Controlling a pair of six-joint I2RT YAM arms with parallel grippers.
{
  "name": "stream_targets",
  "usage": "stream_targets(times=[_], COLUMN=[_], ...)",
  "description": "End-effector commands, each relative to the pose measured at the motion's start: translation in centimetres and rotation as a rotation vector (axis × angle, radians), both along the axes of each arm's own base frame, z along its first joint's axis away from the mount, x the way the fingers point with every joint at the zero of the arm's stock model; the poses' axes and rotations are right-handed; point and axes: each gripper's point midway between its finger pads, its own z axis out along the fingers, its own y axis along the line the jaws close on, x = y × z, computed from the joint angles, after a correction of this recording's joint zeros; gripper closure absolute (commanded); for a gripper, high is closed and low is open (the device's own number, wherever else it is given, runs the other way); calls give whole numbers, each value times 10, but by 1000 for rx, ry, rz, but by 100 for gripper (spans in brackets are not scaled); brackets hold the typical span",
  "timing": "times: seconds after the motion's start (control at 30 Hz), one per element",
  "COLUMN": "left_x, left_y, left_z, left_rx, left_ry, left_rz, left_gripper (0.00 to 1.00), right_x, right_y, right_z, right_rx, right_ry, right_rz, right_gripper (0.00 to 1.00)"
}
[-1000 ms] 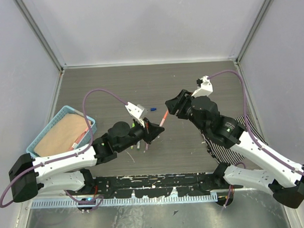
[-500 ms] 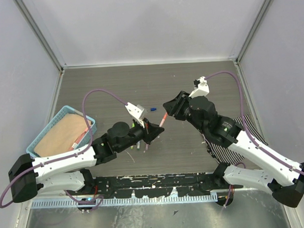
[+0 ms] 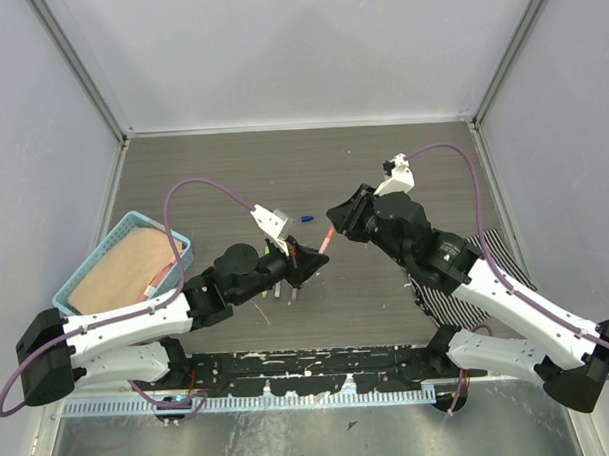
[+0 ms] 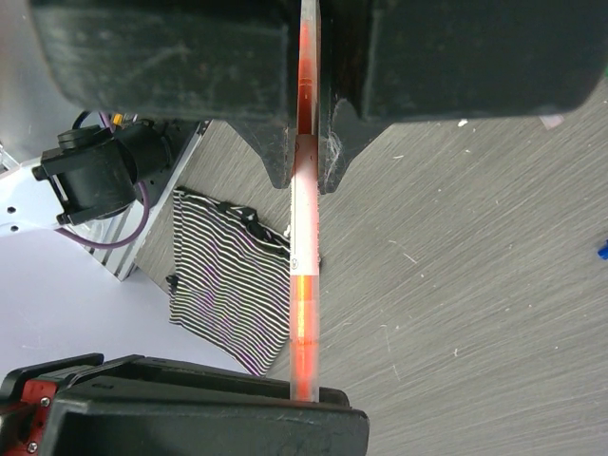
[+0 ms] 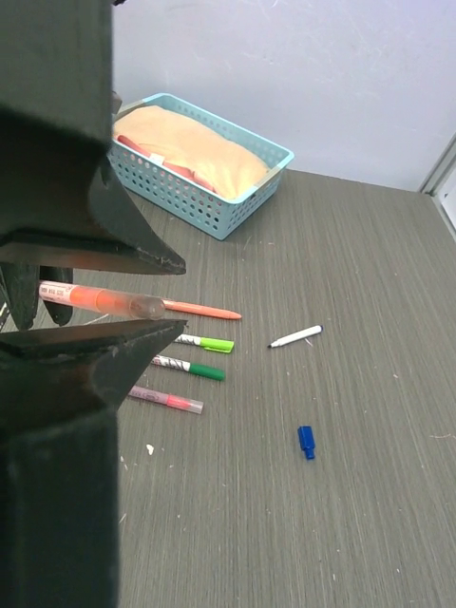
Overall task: Insert the pens into the pen caps
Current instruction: Press the pen cap onto the pen.
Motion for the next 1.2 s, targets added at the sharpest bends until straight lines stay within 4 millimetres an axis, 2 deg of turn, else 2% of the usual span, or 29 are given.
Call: stream_targets(times=[0.0, 0.13, 0.27, 0.43, 0.63, 0.9, 1.17], left_x=[0, 1, 4, 8, 12, 15, 21], left_y=[2, 3, 4, 0, -2, -6, -7], left_z=[13, 16, 26, 37, 54, 72, 89], left_rx=[-35, -38, -47, -27, -40, -62, -107], left_ry=[-35, -42, -59, -81, -104, -117, -117], left_rz=[-2, 7, 24, 25, 33, 40, 76], left_gripper=[100, 100, 100, 100, 100, 100, 100], right_x=[1, 0, -1, -3, -9, -23, -47], right_y=[6, 7, 4, 3, 3, 6, 15], right_z=[11, 8, 7, 3, -14, -51, -72], right_rx=[52, 44, 42, 5, -20, -61, -93], right_ry=[-26, -24, -30, -45, -28, 32, 56], right_rz=[13, 19, 16, 41, 68, 77, 61], right_gripper=[71, 76, 89, 99, 99, 99, 99])
